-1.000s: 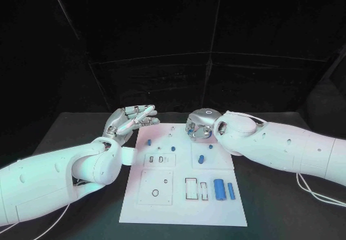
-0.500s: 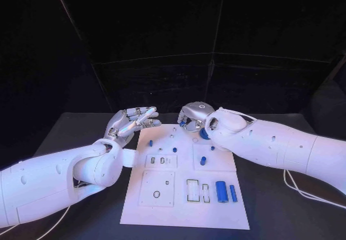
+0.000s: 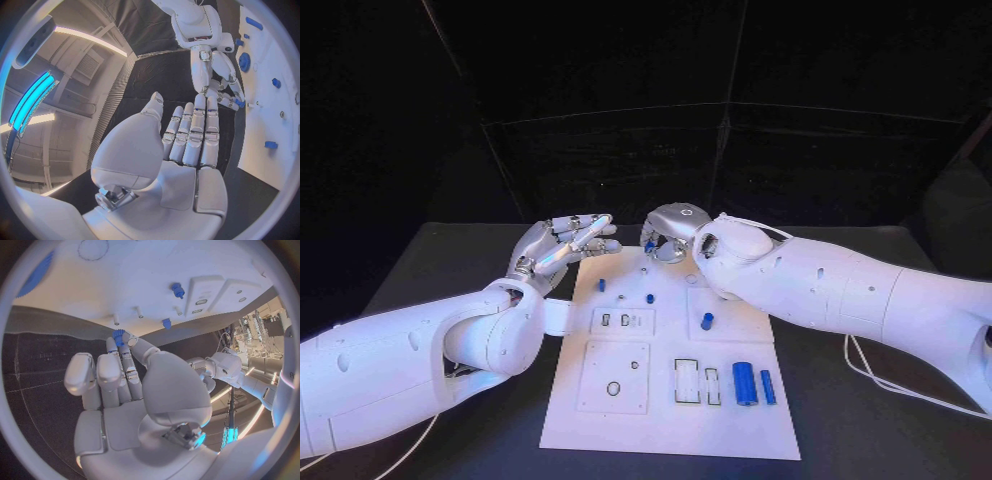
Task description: Assemble the parts on the task board
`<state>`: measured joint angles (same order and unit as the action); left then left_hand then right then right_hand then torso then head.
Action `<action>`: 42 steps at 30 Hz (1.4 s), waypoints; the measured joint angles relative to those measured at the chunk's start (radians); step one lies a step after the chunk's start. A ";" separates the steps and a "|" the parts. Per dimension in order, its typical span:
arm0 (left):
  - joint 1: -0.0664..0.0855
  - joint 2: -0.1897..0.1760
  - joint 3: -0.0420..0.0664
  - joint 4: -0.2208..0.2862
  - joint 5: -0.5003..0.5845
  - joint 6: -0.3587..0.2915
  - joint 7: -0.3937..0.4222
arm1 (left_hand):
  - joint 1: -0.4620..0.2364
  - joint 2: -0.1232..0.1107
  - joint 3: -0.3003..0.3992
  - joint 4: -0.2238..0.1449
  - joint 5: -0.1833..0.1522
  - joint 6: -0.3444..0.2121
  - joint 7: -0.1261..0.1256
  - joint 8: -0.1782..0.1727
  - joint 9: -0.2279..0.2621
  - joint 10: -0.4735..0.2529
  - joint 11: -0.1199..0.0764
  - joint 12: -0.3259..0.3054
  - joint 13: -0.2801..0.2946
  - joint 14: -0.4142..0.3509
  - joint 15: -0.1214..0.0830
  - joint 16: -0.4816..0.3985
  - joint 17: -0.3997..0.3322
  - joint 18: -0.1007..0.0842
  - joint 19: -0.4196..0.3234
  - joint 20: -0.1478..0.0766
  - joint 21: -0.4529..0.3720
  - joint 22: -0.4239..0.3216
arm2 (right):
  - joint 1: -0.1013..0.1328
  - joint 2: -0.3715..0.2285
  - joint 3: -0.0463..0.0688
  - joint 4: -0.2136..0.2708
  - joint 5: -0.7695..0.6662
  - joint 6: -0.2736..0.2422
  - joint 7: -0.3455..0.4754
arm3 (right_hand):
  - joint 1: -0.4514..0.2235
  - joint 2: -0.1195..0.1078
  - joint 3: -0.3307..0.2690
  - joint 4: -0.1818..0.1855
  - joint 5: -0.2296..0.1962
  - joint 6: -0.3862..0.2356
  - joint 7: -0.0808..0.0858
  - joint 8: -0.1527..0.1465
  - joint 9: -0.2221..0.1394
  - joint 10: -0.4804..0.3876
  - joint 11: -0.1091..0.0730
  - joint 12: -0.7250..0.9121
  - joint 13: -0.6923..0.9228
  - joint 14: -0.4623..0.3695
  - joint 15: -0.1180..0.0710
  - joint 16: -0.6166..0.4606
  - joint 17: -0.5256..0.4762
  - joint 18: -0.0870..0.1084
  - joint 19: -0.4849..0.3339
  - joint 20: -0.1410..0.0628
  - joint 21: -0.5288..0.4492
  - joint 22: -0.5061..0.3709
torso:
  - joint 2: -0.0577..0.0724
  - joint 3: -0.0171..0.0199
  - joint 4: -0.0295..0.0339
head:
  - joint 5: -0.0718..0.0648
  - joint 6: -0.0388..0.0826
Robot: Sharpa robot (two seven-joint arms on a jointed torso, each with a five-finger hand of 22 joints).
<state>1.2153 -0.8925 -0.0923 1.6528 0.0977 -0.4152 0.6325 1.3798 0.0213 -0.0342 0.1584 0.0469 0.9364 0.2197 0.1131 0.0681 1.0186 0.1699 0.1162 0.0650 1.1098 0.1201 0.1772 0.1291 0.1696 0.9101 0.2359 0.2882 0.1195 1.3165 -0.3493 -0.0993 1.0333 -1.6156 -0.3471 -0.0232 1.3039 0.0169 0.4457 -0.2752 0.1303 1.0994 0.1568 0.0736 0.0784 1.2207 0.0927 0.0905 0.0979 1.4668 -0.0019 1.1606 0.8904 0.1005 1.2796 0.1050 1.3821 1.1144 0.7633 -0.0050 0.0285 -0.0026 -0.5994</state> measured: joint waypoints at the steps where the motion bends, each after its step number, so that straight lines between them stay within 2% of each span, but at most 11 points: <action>1: 0.000 0.000 0.000 0.001 0.000 0.000 0.000 | 0.000 0.000 0.000 0.000 0.000 0.000 0.000 0.000 0.000 0.000 0.000 0.000 0.000 0.000 0.000 0.000 0.000 0.000 0.000 0.000 0.000 0.000 | 0.000 0.003 0.000 -0.004 0.001 0.005 0.001 | 0.000 0.000 0.000 0.000 0.000 0.000 0.000 0.000 -0.001 0.000 0.000 0.000 0.000 0.000 0.000 0.000 0.000 0.000 0.000 0.000 0.000 0.000 | 0.000 0.0000 0.0000 | 0.000 -0.002; 12: 0.002 -0.001 0.000 0.002 0.000 0.001 0.000 | 0.000 0.000 0.000 -0.006 0.000 0.000 0.000 0.000 -0.001 0.000 0.000 0.000 0.000 0.000 0.000 0.000 0.000 0.000 0.000 0.000 0.000 -0.001 | 0.000 0.008 0.000 -0.019 0.005 0.050 0.001 | -0.004 -0.004 0.003 0.003 -0.001 0.000 0.000 0.000 -0.001 0.000 0.000 -0.003 -0.001 0.000 0.000 0.000 0.000 0.000 0.000 0.000 0.000 0.001 | 0.000 -0.0003 0.0009 | 0.005 -0.010; 20: 0.003 -0.001 0.000 0.002 0.000 0.002 0.000 | 0.000 0.000 0.000 -0.006 0.000 0.000 0.000 0.000 -0.001 0.000 0.000 0.000 0.000 0.000 0.000 0.000 0.000 0.000 0.000 0.000 0.000 -0.001 | 0.000 0.010 0.000 -0.026 0.005 0.070 -0.003 | -0.004 -0.004 0.003 0.003 -0.005 0.000 0.000 0.000 -0.001 0.000 0.000 -0.004 0.000 0.000 0.000 0.000 0.000 0.000 0.000 0.000 0.000 0.002 | -0.001 -0.0003 -0.0004 | 0.006 -0.011; 25: 0.004 0.000 0.000 0.002 0.000 0.002 0.000 | 0.000 0.000 0.000 -0.006 0.000 0.000 0.000 -0.001 -0.001 0.000 0.000 0.000 0.000 0.000 0.000 0.000 0.000 0.000 0.000 0.000 0.000 -0.001 | 0.000 0.017 0.000 -0.033 0.005 0.074 -0.007 | -0.012 -0.012 0.007 0.007 -0.009 -0.010 0.010 -0.008 -0.004 -0.001 -0.001 -0.015 0.000 0.000 0.000 0.000 -0.005 0.000 0.000 0.000 0.000 0.001 | -0.001 -0.0003 -0.0004 | 0.006 -0.011; 26: 0.004 0.000 0.000 0.002 0.000 0.002 0.000 | 0.004 0.004 0.000 -0.006 0.000 0.000 0.000 -0.004 -0.001 0.000 0.000 0.000 0.000 0.000 0.000 0.000 0.000 0.000 0.000 0.000 0.000 -0.001 | 0.000 0.019 0.000 -0.035 0.005 0.074 -0.007 | -0.017 -0.017 0.008 0.010 -0.013 -0.021 0.012 -0.008 -0.006 -0.009 -0.007 -0.019 0.000 0.000 0.000 0.000 -0.009 0.000 -0.003 0.003 0.000 -0.002 | -0.001 -0.0004 -0.0004 | 0.006 -0.011; 29: 0.004 0.000 0.000 0.002 0.000 0.003 0.000 | 0.005 0.005 0.000 -0.006 0.000 0.000 0.000 -0.004 -0.001 0.000 0.000 0.000 0.000 0.000 0.000 0.000 0.001 0.000 0.000 0.000 0.000 -0.002 | 0.000 0.025 0.000 -0.041 0.004 0.074 -0.008 | -0.028 -0.028 0.006 0.020 -0.021 -0.055 0.020 -0.008 -0.012 -0.044 0.008 -0.026 -0.005 0.000 0.011 0.000 -0.023 0.000 -0.013 0.013 0.000 -0.013 | -0.001 -0.0004 -0.0004 | 0.006 -0.010; 31: 0.004 0.000 0.000 0.002 0.000 0.003 0.000 | 0.005 0.005 0.000 -0.006 0.000 0.000 0.000 -0.004 -0.001 0.000 0.000 0.000 0.000 0.000 0.000 0.000 0.001 0.000 0.000 0.000 -0.001 -0.002 | 0.000 0.029 0.000 -0.045 0.004 0.074 -0.009 | -0.030 -0.030 0.005 0.020 -0.022 -0.062 0.024 -0.008 -0.012 -0.051 0.014 -0.026 -0.009 0.000 0.011 0.000 -0.025 0.000 -0.013 0.013 0.000 -0.015 | -0.001 -0.0004 -0.0004 | 0.006 -0.009; 41: 0.006 0.001 0.000 0.001 0.000 0.005 0.000 | 0.005 0.005 0.000 -0.005 0.000 0.000 0.000 -0.004 -0.001 0.000 0.000 0.000 0.000 0.000 0.000 0.000 0.001 0.000 0.000 0.000 -0.001 -0.002 | 0.000 0.045 0.000 -0.061 0.004 0.074 -0.010 | -0.031 -0.031 0.008 0.023 -0.022 -0.066 0.027 -0.008 -0.012 -0.058 0.014 -0.026 -0.012 -0.003 0.014 0.000 -0.026 0.000 -0.016 0.016 0.000 -0.015 | -0.001 -0.0004 -0.0004 | 0.009 -0.010; 42: 0.006 0.001 0.000 0.001 0.000 0.005 -0.001 | 0.005 0.005 0.000 -0.005 0.000 0.000 0.000 -0.004 -0.001 0.000 0.000 0.000 0.000 0.000 0.000 0.000 0.001 0.000 0.000 0.000 -0.001 -0.002 | 0.000 0.046 0.000 -0.062 0.004 0.074 -0.010 | -0.030 -0.033 0.011 0.026 -0.022 -0.069 0.024 -0.008 -0.012 -0.064 0.016 -0.026 -0.014 -0.004 0.014 0.000 -0.029 0.000 -0.016 0.016 0.000 -0.017 | -0.001 -0.0004 -0.0004 | 0.009 -0.010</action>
<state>1.2214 -0.8918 -0.0922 1.6541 0.0972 -0.4097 0.6319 1.3844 0.0259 -0.0342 0.1529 0.0469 0.9364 0.2197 0.1088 0.0675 1.0186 0.1699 0.1162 0.0653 1.1098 0.1201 0.1772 0.1296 0.1697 0.9101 0.2359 0.2875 0.1178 1.3161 -0.3034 -0.0994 0.9712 -1.6115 -0.2730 -0.0328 1.2742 -0.0162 0.4567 -0.2495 0.1082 1.0300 0.1805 0.0658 0.0666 1.1566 0.1089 0.0645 0.0840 1.4633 0.0126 1.1605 0.8618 0.1008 1.2633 0.1213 1.3822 1.0970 0.7627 -0.0054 0.0281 0.0066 -0.6092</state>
